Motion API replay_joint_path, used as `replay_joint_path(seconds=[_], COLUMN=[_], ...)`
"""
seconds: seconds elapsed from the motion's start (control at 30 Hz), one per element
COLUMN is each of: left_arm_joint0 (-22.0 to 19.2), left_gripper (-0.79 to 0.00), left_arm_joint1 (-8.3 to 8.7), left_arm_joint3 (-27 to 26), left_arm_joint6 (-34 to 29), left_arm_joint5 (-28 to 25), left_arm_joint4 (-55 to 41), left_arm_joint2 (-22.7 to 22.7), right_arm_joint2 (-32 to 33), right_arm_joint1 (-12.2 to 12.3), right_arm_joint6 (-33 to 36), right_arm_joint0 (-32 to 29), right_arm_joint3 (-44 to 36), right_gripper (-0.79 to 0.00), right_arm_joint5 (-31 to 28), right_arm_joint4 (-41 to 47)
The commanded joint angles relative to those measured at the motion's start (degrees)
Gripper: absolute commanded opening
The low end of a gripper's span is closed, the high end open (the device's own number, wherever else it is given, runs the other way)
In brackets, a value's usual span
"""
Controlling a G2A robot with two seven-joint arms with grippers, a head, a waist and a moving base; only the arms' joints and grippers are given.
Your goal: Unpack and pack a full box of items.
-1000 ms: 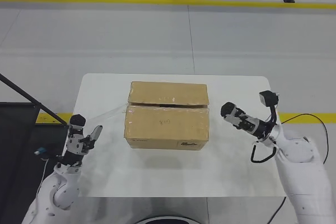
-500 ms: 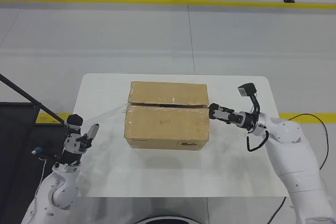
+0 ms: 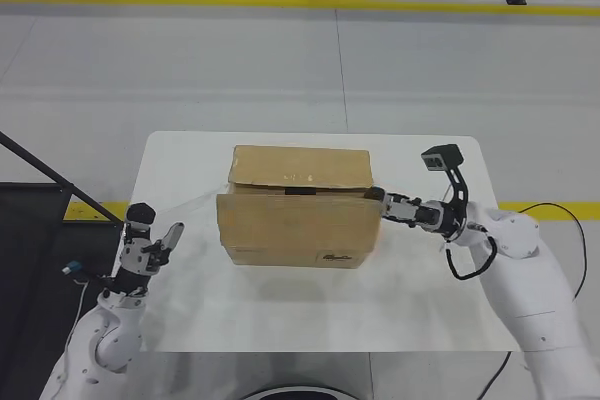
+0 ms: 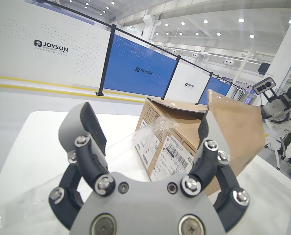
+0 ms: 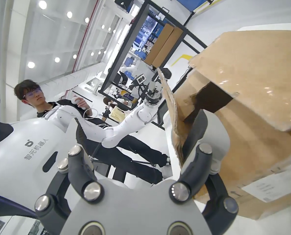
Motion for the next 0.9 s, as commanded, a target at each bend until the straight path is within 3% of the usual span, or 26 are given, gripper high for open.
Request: replay_joint_path(seconds=[0.0,0.13,0.3,0.53,0.67,0.87], left_arm_joint0=[0.05,0.12,0.11,0.28,0.67,1.04], left_gripper=[0.0,0.0,0.0,0.0,0.0,0.0], left_arm_joint1=[0.02,0.06,0.18,0.38,0.87,1.51], left_arm_joint3=[-0.33,-0.73,-1.08,-0.54,-0.31,0.46], left_arm_joint6=[0.18,0.79,0.7,1.06,1.39,2.48], left_arm_joint5=[-0.68,-1.8,-3.05,-3.35,-7.27,-10.47], left_arm_joint4=[0.74,2.52,5.7,10.99,15.72,21.31], left_arm_joint2=[0.17,0.52,1.08,1.78,1.72,1.44], right_arm_joint2=[0.19,0.41,-1.89,-10.18,-14.74,-20.28], right_arm_joint1=[0.59,2.1,4.24,7.73,9.83,12.31], right_arm_joint6=[1.57,4.61,6.07,1.73,-2.15,-6.75], right_arm_joint0=[-0.74,-2.71,-4.59,-4.07,-2.49,0.55], right_arm_joint3=[-2.39,-8.15,-13.88,-15.9,-14.33,-12.84], right_gripper=[0.0,0.0,0.0,0.0,0.0,0.0], right_arm_joint5=[1.56,4.59,6.05,1.71,-2.16,-6.75], right_arm_joint4=[1.9,2.07,-4.07,-14.24,-18.88,-17.76])
